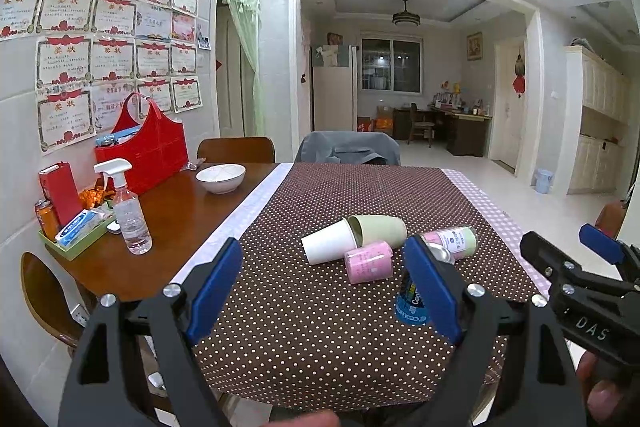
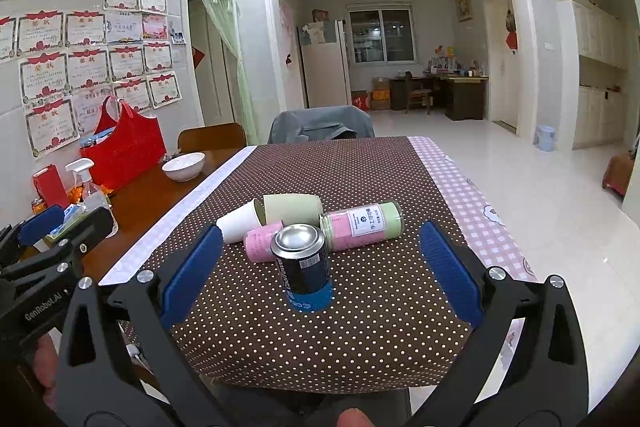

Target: Flip cup upside down

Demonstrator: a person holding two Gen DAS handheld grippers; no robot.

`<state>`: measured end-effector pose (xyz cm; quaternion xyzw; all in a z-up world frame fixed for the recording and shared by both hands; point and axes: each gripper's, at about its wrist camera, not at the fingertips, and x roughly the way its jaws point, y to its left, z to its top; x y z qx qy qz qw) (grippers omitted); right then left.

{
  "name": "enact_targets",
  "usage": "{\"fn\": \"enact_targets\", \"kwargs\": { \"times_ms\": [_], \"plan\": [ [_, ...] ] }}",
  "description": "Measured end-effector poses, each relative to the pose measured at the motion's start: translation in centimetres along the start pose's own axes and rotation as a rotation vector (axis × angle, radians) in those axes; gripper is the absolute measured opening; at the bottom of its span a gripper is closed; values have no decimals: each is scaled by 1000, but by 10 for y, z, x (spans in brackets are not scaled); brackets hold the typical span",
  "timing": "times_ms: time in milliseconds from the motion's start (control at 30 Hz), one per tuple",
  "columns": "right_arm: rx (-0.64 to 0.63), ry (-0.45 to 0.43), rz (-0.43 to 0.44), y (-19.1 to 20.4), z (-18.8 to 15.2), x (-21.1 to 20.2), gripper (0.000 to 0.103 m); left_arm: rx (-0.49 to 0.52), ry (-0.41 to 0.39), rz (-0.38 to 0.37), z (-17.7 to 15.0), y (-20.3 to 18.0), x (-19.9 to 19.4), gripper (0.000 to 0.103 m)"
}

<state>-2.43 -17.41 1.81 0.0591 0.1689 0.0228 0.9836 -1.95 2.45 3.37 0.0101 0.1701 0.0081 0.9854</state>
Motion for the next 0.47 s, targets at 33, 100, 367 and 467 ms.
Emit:
{"fn": "enact_targets", "kwargs": {
  "times_ms": [33, 100, 367, 467],
  "plan": [
    [0, 1, -1, 0, 0, 0, 97, 2, -6, 3, 0, 0, -1, 82],
    [1, 3, 1, 0, 0, 1, 97, 0, -28, -2, -1, 0, -3, 82],
    [2, 3, 8, 0, 0, 1, 97, -13, -6, 17, 0, 3, 0, 82],
    [3, 4, 9, 0, -1, 2, 97, -10, -4, 17, 1, 3, 0, 82]
  ]
}}
